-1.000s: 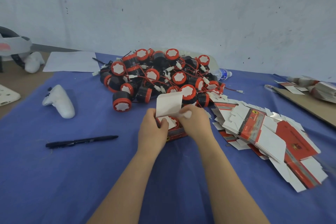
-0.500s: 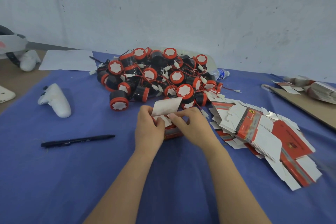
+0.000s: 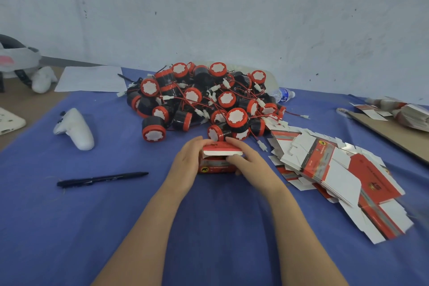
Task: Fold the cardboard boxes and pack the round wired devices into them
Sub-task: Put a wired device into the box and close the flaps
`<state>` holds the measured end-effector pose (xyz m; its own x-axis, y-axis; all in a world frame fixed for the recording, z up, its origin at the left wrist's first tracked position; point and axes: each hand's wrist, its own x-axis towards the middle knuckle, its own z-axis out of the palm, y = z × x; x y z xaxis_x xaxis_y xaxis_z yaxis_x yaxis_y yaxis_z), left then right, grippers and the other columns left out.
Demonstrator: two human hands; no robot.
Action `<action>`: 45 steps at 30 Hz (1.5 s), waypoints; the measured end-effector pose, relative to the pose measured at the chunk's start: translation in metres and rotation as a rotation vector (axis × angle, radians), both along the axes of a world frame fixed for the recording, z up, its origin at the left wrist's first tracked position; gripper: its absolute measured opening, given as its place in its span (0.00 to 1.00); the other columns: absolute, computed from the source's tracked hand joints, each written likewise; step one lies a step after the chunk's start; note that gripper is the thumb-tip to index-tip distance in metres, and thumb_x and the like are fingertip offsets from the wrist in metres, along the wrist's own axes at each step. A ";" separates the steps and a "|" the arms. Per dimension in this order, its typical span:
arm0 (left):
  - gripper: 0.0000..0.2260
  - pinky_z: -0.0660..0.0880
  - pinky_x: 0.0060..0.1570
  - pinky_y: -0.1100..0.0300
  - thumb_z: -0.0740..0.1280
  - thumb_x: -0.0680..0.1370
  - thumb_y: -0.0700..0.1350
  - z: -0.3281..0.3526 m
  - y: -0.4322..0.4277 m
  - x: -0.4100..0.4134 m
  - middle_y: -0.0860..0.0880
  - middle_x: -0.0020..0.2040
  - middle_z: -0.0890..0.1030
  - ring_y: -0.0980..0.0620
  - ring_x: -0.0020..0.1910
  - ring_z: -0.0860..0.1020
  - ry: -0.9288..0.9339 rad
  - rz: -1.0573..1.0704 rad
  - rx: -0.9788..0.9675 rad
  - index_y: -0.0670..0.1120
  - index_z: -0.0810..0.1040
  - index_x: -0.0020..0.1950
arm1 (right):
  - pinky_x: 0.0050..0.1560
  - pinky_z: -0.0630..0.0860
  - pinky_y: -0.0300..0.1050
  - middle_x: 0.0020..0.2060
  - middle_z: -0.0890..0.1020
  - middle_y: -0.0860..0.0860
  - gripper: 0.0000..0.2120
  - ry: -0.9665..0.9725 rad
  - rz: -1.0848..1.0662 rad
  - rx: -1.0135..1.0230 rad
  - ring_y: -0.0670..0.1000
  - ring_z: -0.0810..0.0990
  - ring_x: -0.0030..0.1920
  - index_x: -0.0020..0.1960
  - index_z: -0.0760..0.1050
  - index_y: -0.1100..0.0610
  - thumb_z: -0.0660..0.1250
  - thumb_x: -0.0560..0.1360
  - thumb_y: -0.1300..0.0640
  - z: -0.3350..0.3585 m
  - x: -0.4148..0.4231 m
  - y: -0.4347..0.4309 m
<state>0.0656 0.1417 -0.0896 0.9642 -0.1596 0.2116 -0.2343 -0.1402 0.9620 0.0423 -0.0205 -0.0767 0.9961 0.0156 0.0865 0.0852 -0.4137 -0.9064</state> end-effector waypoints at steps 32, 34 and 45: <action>0.14 0.76 0.49 0.63 0.57 0.81 0.40 0.007 -0.012 -0.010 0.51 0.61 0.77 0.52 0.56 0.77 0.119 0.151 -0.063 0.49 0.80 0.59 | 0.38 0.72 0.31 0.50 0.76 0.39 0.09 -0.011 -0.177 0.165 0.42 0.75 0.47 0.54 0.75 0.41 0.59 0.81 0.53 -0.003 0.002 0.013; 0.15 0.74 0.41 0.66 0.55 0.83 0.46 0.009 -0.013 -0.010 0.48 0.56 0.80 0.53 0.50 0.79 0.190 0.152 -0.130 0.49 0.80 0.58 | 0.41 0.71 0.33 0.50 0.76 0.40 0.10 -0.004 -0.184 0.146 0.42 0.74 0.48 0.57 0.75 0.43 0.58 0.82 0.53 -0.003 0.004 0.012; 0.19 0.70 0.60 0.54 0.52 0.84 0.44 0.004 -0.026 -0.009 0.43 0.68 0.72 0.46 0.63 0.72 0.216 0.192 0.143 0.44 0.61 0.76 | 0.51 0.71 0.38 0.59 0.80 0.53 0.15 0.061 -0.282 -0.008 0.46 0.74 0.50 0.65 0.74 0.56 0.53 0.83 0.55 0.002 -0.001 0.031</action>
